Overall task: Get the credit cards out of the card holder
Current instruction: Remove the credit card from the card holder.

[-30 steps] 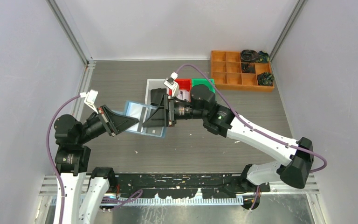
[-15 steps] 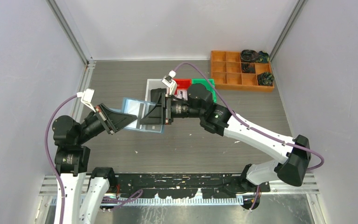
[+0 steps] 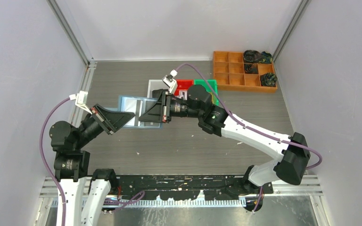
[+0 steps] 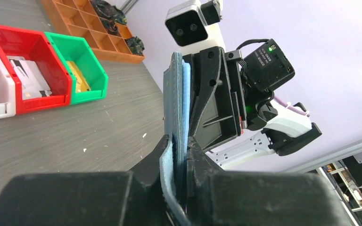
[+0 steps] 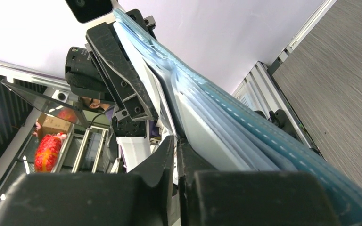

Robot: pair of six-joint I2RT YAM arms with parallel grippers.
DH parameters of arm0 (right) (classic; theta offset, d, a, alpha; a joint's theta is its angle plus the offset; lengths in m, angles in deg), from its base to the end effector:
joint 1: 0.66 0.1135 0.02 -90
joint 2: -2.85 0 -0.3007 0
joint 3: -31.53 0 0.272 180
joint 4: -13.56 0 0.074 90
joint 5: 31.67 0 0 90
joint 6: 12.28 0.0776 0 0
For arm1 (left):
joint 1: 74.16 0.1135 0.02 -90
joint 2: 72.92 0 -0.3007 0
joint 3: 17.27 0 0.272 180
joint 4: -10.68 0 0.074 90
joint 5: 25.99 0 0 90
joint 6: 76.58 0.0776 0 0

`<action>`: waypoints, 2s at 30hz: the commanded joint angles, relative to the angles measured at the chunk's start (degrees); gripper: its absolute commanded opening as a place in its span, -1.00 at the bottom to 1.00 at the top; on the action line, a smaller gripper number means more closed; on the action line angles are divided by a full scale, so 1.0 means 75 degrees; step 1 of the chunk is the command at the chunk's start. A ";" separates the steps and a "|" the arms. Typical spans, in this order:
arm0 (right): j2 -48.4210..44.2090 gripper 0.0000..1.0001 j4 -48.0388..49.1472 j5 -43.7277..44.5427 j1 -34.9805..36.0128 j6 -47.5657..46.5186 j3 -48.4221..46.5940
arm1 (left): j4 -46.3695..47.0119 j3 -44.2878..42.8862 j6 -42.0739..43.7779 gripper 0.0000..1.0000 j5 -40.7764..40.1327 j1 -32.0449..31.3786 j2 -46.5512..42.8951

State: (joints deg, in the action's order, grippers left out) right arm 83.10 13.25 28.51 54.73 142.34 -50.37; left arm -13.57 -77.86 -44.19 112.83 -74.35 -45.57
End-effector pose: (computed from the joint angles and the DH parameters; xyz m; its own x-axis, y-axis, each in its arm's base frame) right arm 0.1854 0.3365 0.4210 -0.8946 0.0838 -0.4390 -0.4391 0.0185 0.8983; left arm 0.1038 -0.0587 0.4203 -0.5459 -0.5542 -0.6284 0.5313 0.3509 -0.7710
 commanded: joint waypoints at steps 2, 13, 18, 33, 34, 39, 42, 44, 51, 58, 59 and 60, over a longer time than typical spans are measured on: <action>0.0068 -0.90 0.1037 0.0771 0.0149 0.0092 0.0010 | 0.0379 -0.0213 -0.0018 -0.76 0.1012 -0.0151 -0.0068; -0.0508 -0.99 0.1314 0.1001 0.0143 -0.0182 0.0945 | 0.0520 -0.0393 -0.0501 -0.57 0.0922 -0.0151 0.0048; -0.0874 -0.99 0.1735 0.1176 0.0149 -0.0147 0.1532 | 0.0522 -0.0435 -0.0661 -0.84 0.0722 -0.0151 0.0049; -0.0799 -0.17 0.2265 0.1182 0.0138 0.0284 0.1497 | 0.0444 -0.0413 -0.0604 -0.75 0.0583 -0.0151 -0.0030; -0.0738 -0.15 0.2169 0.1185 0.0142 0.0262 0.1397 | 0.0446 -0.0425 -0.0561 -0.75 0.0591 -0.0151 -0.0035; -0.0594 -0.09 0.1331 0.1475 0.0217 0.0015 0.1086 | 0.0418 -0.0485 -0.0356 -0.75 0.0658 -0.0151 -0.0117; -0.0516 -0.11 0.0790 0.1733 0.0314 -0.0246 0.0851 | 0.0416 -0.0498 -0.0203 -0.74 0.0735 -0.0151 -0.0165; -0.0437 -0.13 0.0813 0.1852 0.0382 -0.0249 0.0751 | 0.0412 -0.0478 -0.0113 -0.72 0.0796 -0.0151 -0.0197; -0.0052 -0.57 0.0383 0.2300 0.0630 -0.0380 0.0025 | 0.0234 -0.0217 0.0354 -0.69 0.0932 -0.0151 -0.0279; -0.0304 -0.99 0.1058 0.2343 0.0682 -0.0335 0.0541 | -0.0071 -0.0282 0.0598 -0.37 0.0886 -0.0148 -0.0301; -0.0353 -0.99 0.1237 0.2322 0.0681 -0.0299 0.0687 | -0.0073 -0.0295 0.0515 -0.35 0.0850 -0.0151 -0.0283; -0.0408 -0.99 0.1444 0.2298 0.0681 -0.0255 0.0815 | -0.0026 -0.0315 0.0427 -0.33 0.0827 -0.0151 -0.0248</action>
State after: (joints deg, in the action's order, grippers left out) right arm 81.35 15.13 43.33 59.30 140.16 -46.09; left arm -15.21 -78.02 -39.20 113.60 -74.48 -47.14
